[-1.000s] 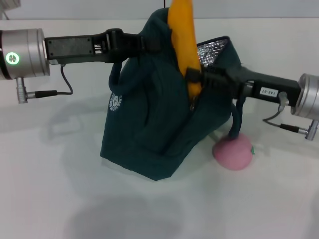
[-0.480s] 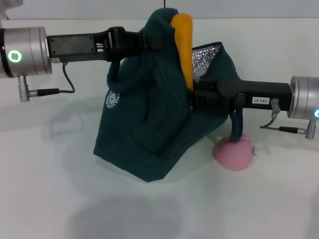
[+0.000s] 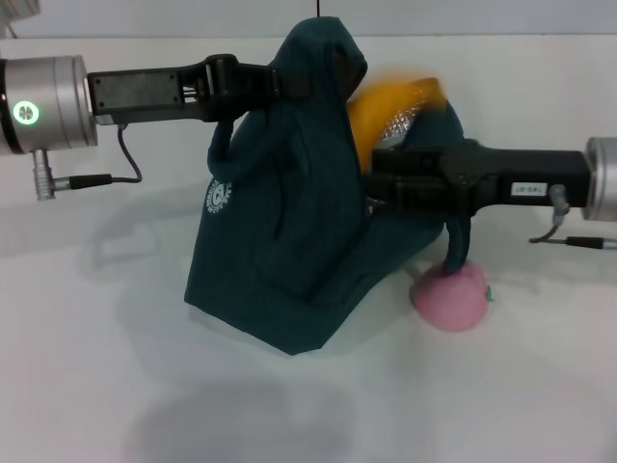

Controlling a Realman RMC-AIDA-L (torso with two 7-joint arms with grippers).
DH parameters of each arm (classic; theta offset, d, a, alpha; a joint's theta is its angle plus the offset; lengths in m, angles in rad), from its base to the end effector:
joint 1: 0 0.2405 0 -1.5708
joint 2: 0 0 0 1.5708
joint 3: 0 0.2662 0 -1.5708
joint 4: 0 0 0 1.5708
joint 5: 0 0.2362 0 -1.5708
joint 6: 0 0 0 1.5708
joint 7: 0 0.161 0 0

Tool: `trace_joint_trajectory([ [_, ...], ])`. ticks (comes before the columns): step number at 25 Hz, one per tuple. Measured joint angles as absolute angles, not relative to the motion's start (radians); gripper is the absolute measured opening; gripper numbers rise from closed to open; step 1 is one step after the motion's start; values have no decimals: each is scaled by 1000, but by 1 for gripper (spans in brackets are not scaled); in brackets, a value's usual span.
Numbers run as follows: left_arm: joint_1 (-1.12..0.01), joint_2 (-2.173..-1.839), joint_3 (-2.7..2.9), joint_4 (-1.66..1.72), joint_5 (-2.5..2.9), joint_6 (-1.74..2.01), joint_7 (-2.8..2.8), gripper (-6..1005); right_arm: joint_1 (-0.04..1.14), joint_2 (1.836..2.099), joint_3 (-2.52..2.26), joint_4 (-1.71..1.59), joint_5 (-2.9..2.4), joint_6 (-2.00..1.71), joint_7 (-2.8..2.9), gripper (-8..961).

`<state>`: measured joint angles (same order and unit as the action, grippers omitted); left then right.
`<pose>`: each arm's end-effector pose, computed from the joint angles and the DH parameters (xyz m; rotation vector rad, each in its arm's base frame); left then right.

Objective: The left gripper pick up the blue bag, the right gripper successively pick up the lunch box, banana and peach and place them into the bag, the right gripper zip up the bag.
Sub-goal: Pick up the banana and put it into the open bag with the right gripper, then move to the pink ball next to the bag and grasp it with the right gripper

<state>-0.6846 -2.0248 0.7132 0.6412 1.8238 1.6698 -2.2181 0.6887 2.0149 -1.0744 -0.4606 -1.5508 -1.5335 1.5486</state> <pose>-0.2007 0.3994 0.0123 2.4654 1.4704 1.0168 0.1959 0.3864 -0.0467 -2.8592 0.7731 1.0170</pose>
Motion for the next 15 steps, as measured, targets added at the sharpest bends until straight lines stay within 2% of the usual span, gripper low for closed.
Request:
trace_joint_trajectory([
  [6, -685, -2025, 713, 641, 1824, 1670, -2218, 44, 655, 2011, -1080, -553, -1554, -1544, 1581, 530],
  [9, -687, -2026, 713, 641, 1824, 1670, -2218, 44, 655, 2010, -1082, -568, -1563, -1548, 1595, 654],
  [15, -683, -2027, 712, 634, 1823, 1666, -2204, 44, 562, 2009, -977, -649, -1473, -1704, 1503, 650],
])
